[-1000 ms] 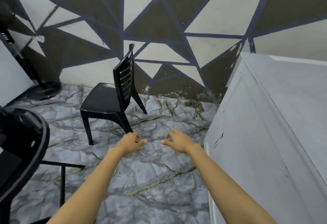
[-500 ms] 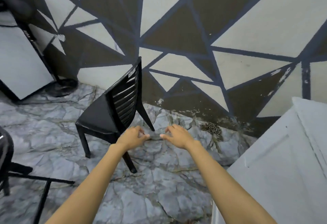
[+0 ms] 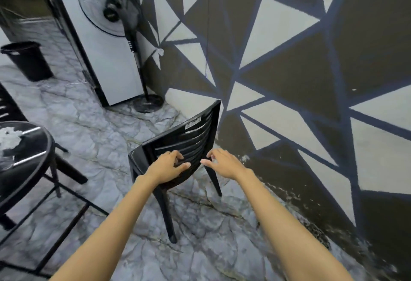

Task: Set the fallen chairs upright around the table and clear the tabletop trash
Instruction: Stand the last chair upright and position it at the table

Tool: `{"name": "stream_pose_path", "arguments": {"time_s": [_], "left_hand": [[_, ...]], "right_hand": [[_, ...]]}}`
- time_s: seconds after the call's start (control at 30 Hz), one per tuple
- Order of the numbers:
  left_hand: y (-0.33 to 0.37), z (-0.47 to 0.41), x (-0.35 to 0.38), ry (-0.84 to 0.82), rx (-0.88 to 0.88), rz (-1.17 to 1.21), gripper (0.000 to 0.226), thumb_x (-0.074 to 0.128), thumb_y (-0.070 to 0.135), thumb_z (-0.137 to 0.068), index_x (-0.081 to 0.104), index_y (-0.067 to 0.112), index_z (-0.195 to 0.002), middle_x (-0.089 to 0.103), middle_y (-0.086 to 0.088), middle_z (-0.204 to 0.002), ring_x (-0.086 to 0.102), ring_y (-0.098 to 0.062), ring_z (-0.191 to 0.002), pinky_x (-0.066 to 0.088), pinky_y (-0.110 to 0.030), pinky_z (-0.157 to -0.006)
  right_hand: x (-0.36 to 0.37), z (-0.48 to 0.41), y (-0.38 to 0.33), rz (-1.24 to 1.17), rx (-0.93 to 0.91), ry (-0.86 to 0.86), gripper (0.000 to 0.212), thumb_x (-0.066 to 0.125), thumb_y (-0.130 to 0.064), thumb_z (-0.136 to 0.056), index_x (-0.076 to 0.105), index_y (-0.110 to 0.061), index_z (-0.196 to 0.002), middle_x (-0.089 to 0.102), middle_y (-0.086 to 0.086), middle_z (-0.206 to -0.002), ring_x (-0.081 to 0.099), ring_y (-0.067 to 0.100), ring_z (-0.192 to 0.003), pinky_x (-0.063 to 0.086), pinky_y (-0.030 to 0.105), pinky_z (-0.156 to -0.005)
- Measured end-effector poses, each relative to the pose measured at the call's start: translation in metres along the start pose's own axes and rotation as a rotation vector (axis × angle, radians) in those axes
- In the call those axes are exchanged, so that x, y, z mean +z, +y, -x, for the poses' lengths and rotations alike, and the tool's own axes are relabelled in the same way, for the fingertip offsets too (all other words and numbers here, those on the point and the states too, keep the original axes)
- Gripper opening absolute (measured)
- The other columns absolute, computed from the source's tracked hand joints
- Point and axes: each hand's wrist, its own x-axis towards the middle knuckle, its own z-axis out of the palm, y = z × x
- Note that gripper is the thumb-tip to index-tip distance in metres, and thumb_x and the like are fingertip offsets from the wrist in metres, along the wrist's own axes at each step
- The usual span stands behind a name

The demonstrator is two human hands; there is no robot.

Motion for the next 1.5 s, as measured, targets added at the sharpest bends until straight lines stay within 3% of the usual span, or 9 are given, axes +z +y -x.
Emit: {"name": "stream_pose_path", "arguments": {"time_s": [0.23,0.53,0.7,0.87,0.97,1.1,1.17,1.3,1.5], "left_hand": [[0.004,-0.046,0.016,-0.007,-0.120,0.043,0.050,0.057,0.049,-0.085,0.052,0.013,-0.120,0.056,-0.010,-0.121,0.055,-0.023,-0.112,0.044,-0.031,-0.093],[0.007,-0.062,-0.035,0.437,-0.182,0.182,0.034,0.064,0.040,-0.083,0.061,0.017,-0.107,0.063,0.001,-0.098,0.058,-0.011,-0.090,0.045,-0.024,-0.082],[-0.019,-0.077,-0.027,0.516,-0.443,0.266,0.035,0.059,0.053,-0.081,0.057,0.028,-0.105,0.056,-0.003,-0.116,0.050,-0.019,-0.113,0.039,-0.030,-0.094],[-0.020,-0.091,-0.012,0.623,-0.578,0.456,0.017,0.060,0.046,-0.083,0.064,0.029,-0.083,0.061,0.012,-0.089,0.056,-0.002,-0.085,0.042,-0.026,-0.083],[-0.030,-0.096,-0.005,0.674,-0.646,0.529,0.026,0.062,0.045,-0.082,0.066,0.023,-0.095,0.060,0.006,-0.100,0.055,-0.006,-0.094,0.038,-0.023,-0.083],[-0.036,-0.103,0.000,0.644,-0.696,0.667,0.030,0.062,0.036,-0.085,0.065,0.011,-0.102,0.058,-0.005,-0.109,0.055,-0.015,-0.099,0.041,-0.019,-0.076],[-0.039,-0.104,0.004,0.641,-0.714,0.732,0.033,0.063,0.039,-0.084,0.064,0.011,-0.102,0.058,-0.007,-0.110,0.054,-0.019,-0.102,0.041,-0.021,-0.077],[-0.033,-0.095,0.006,0.643,-0.701,0.713,0.058,0.063,0.068,-0.066,0.064,0.020,-0.098,0.057,-0.004,-0.109,0.055,-0.019,-0.103,0.043,-0.030,-0.086],[-0.002,-0.071,0.029,0.684,-0.710,0.618,0.066,0.051,0.074,-0.059,0.057,0.028,-0.106,0.050,0.009,-0.115,0.045,-0.010,-0.111,0.034,-0.026,-0.092]], "right_hand": [[-0.025,-0.069,0.031,0.020,-0.137,0.074,0.048,0.043,-0.052,-0.092,0.049,-0.016,-0.124,0.049,0.006,-0.126,0.046,0.023,-0.119,0.036,0.036,-0.094],[-0.077,-0.166,0.052,-0.006,-0.425,0.363,0.060,0.035,-0.063,-0.085,0.054,-0.015,-0.117,0.051,0.004,-0.117,0.048,0.022,-0.114,0.035,0.035,-0.098],[-0.093,-0.222,0.082,-0.010,-0.483,0.195,0.063,0.032,-0.070,-0.079,0.057,-0.022,-0.112,0.054,0.000,-0.116,0.047,0.020,-0.118,0.025,0.040,-0.109],[-0.109,-0.260,0.124,-0.135,-0.528,-0.077,0.048,0.041,-0.073,-0.076,0.056,-0.041,-0.109,0.052,-0.007,-0.116,0.043,0.014,-0.120,0.027,0.039,-0.109],[-0.112,-0.275,0.133,-0.291,-0.515,-0.168,0.041,0.056,-0.061,-0.079,0.056,-0.033,-0.110,0.047,-0.005,-0.118,0.044,0.013,-0.119,0.034,0.032,-0.105],[-0.113,-0.289,0.144,-0.434,-0.351,-0.239,0.076,0.067,-0.073,-0.060,0.047,-0.033,-0.121,0.038,-0.001,-0.128,0.040,0.014,-0.120,0.034,0.033,-0.106],[-0.108,-0.297,0.151,-0.579,-0.285,-0.313,0.086,0.068,-0.081,-0.045,0.044,-0.039,-0.116,0.042,0.001,-0.129,0.046,0.017,-0.118,0.040,0.033,-0.101],[-0.108,-0.304,0.153,-0.688,-0.262,-0.440,0.061,0.072,-0.055,-0.065,0.039,-0.034,-0.112,0.048,0.006,-0.120,0.052,0.012,-0.100,0.044,0.022,-0.079],[-0.112,-0.310,0.160,-0.697,-0.273,-0.539,0.072,0.077,-0.052,-0.046,0.045,-0.030,-0.106,0.048,0.002,-0.104,0.051,0.011,-0.087,0.042,0.023,-0.074]]}}
